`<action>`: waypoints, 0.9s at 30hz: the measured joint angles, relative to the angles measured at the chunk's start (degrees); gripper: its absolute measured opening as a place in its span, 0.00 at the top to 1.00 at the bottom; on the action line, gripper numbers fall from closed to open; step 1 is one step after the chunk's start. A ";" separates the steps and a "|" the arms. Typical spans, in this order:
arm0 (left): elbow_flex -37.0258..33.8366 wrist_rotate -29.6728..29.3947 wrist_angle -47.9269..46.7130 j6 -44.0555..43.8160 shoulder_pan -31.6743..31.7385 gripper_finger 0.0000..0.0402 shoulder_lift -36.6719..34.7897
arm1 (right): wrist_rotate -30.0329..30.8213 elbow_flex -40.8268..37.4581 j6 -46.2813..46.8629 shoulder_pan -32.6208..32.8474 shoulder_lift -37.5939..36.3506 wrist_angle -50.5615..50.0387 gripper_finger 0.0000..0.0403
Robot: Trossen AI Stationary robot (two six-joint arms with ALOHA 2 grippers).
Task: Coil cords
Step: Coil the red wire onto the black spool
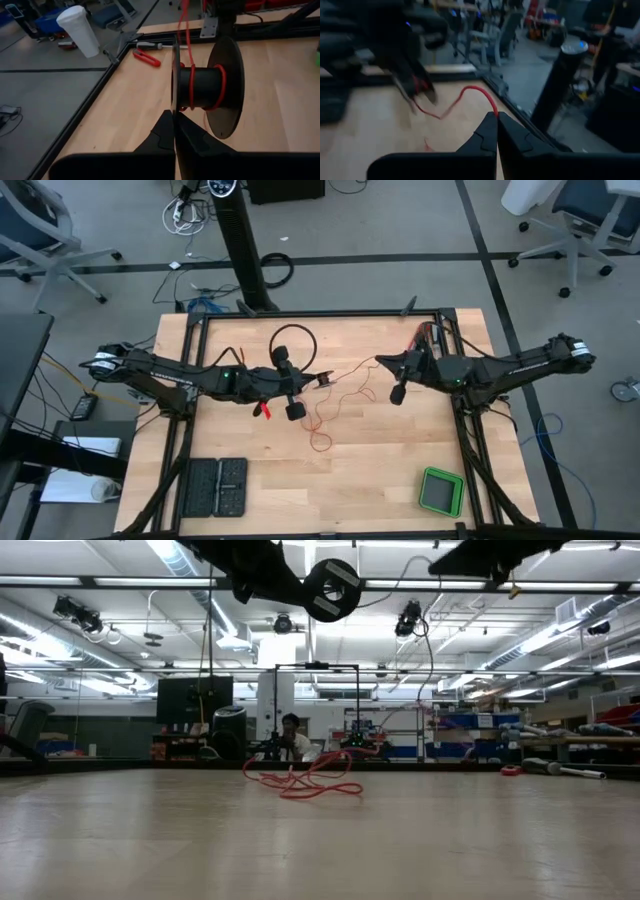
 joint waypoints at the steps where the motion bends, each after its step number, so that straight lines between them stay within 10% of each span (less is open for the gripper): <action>1: 0.00 -0.08 -0.03 -0.08 0.04 1.00 0.00 | -0.01 0.00 -0.56 0.50 0.23 1.72 1.00; 27: 0.02 -7.79 4.23 -3.47 0.37 1.00 2.84 | -2.21 0.00 -5.57 3.49 14.44 29.28 1.00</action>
